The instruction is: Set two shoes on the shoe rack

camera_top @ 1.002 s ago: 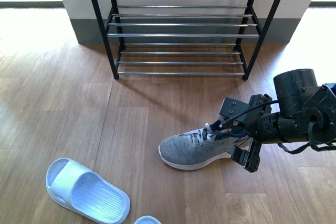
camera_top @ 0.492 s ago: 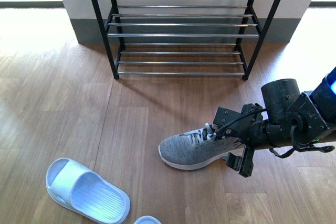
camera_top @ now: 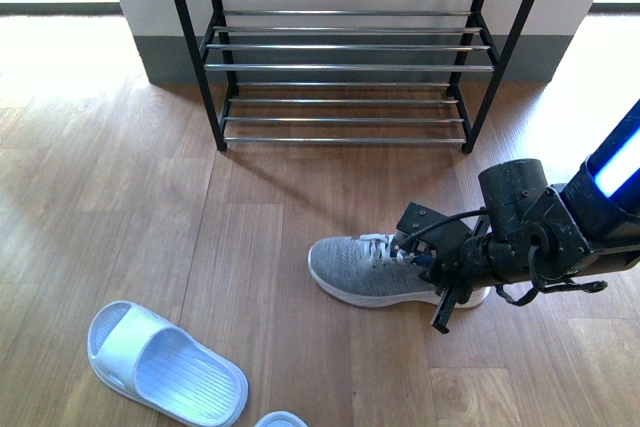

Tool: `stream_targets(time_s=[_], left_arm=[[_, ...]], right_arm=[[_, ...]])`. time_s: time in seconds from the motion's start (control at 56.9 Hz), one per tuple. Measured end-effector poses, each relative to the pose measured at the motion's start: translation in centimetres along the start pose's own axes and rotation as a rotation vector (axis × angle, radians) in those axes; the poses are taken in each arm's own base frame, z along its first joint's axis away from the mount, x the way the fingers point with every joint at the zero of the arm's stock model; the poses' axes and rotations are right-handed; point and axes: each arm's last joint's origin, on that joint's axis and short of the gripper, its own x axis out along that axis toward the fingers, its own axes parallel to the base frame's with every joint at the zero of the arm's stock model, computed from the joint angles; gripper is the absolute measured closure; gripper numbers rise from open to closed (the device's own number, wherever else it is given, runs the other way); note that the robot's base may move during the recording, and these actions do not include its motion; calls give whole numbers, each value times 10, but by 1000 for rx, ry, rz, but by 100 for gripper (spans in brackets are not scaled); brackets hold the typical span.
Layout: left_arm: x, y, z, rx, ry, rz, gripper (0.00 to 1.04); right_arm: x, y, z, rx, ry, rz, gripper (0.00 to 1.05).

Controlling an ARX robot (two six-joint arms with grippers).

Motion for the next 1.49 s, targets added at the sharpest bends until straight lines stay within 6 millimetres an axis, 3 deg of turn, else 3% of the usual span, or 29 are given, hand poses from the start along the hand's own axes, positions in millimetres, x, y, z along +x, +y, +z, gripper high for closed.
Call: stream_targets(time_s=[0.106, 0.369, 0.44, 0.563, 0.686, 0.756, 0.897, 1.02, 1.495], left_arm=[[0, 0, 0, 0, 0, 0, 103], [0, 0, 0, 0, 0, 0, 103], [0, 0, 0, 0, 0, 0, 103], [0, 0, 0, 0, 0, 0, 103], [0, 0, 0, 0, 0, 0, 103], [0, 0, 0, 0, 0, 0, 103], [0, 0, 0, 0, 0, 0, 103], [0, 0, 0, 0, 0, 0, 103], [0, 0, 0, 0, 0, 4, 103]], right_arm=[[-7, -4, 0, 59, -19, -17, 103], [-74, -13, 5, 149, -110, -106, 103], [-109, -16, 9, 127, -152, -164, 103], [-188, -19, 17, 83, -257, -305, 103], [-260, -10, 18, 73, -357, -430, 103], [-305, 3, 18, 64, -436, -511, 103], [-364, 49, 9, 100, -549, -588, 103], [-387, 62, 13, 66, -625, -654, 103], [-387, 63, 13, 76, -630, -642, 103]])
